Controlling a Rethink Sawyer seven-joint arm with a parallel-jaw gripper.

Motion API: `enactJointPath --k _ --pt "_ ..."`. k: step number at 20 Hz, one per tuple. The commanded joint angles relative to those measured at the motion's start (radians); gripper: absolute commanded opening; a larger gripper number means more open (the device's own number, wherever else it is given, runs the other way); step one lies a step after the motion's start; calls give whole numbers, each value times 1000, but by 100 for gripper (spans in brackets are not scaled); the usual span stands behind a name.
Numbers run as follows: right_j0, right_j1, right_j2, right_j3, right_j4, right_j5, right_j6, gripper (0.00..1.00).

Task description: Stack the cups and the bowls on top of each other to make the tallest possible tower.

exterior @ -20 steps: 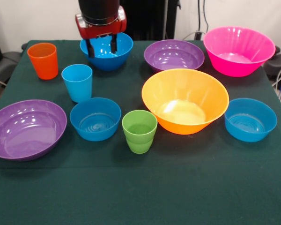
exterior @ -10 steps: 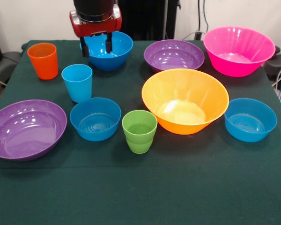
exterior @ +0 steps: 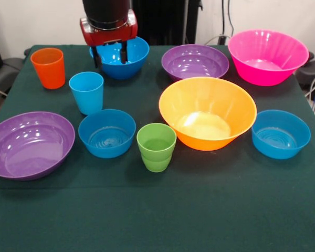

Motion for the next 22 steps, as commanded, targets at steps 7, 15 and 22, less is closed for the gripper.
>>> enactJointPath --k 7,15,22 --pt "86 130 -116 -75 -134 -37 16 100" --pt "135 139 -171 -77 -123 -85 112 100" --pt "157 70 -220 24 -97 -165 174 100"
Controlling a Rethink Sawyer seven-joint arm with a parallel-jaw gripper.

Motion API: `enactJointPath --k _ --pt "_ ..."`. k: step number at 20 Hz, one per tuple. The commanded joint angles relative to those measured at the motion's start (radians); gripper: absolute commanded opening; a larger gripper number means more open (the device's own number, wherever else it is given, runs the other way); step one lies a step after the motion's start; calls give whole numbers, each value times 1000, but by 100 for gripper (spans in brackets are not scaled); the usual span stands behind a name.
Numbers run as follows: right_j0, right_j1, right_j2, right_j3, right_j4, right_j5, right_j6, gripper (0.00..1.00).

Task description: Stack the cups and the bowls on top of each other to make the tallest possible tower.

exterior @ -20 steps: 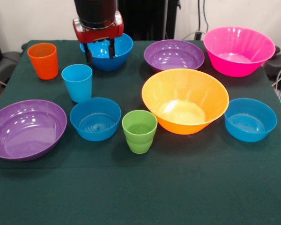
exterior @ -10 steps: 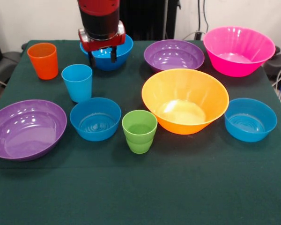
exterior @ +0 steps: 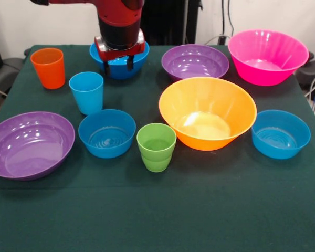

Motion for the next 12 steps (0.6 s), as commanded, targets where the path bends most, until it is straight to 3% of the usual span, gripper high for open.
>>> enactJointPath --k 1,6,12 --pt "36 -61 -74 69 -43 -160 152 100" --pt "-19 -156 -61 167 -25 -240 86 100" --pt "-57 -141 -64 196 -33 -296 63 100"
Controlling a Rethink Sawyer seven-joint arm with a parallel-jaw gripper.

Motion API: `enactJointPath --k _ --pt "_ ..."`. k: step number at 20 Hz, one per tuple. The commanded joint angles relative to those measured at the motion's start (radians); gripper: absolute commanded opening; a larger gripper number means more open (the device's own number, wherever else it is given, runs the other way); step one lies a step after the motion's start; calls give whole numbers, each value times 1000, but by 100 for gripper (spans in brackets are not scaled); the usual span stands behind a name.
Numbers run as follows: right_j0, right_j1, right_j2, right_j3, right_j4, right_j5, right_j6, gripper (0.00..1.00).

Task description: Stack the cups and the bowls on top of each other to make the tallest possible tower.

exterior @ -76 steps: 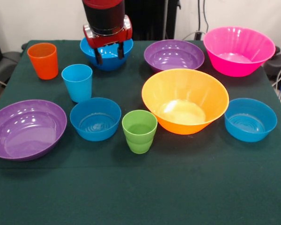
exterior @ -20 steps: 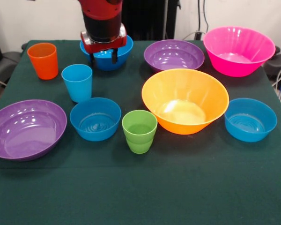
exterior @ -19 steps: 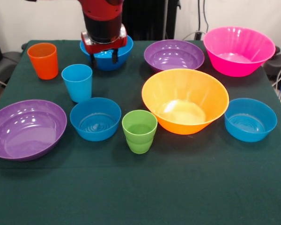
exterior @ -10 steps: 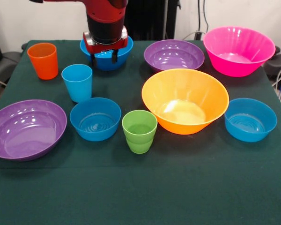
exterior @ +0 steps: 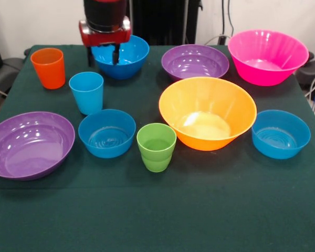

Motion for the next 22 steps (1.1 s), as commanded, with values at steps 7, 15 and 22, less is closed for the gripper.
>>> enactJointPath --k 7,15,22 --pt "-25 -6 -23 100 -26 -139 37 100" --pt "-69 16 43 119 -16 -295 31 100" --pt "-85 -7 66 141 6 -364 42 100"
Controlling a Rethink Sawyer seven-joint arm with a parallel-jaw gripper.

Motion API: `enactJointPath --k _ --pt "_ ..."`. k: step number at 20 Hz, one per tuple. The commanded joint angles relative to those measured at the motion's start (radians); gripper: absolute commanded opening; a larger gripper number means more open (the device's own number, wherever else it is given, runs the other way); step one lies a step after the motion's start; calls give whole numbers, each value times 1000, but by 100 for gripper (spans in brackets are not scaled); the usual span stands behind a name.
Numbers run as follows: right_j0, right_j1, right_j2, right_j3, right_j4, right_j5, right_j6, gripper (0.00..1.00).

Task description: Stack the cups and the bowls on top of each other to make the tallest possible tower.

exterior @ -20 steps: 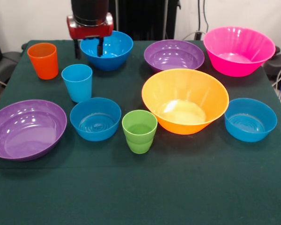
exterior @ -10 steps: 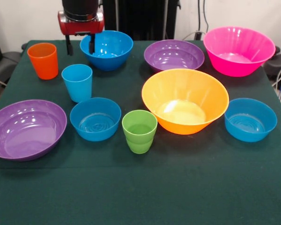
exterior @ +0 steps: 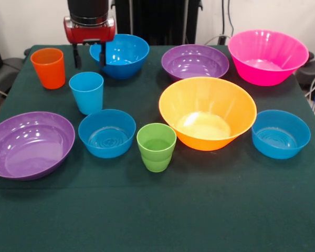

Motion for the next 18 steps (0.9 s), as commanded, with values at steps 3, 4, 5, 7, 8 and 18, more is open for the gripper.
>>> enactJointPath --k 3,4,5,7,8,18 --pt "12 3 86 51 18 -92 39 100" --pt "9 4 88 47 22 -89 33 100" --pt "16 7 89 42 27 -83 32 100" --pt "18 14 88 33 34 -73 29 100" --pt "15 20 89 28 36 -70 26 100" --pt "38 61 62 28 8 -86 34 100"
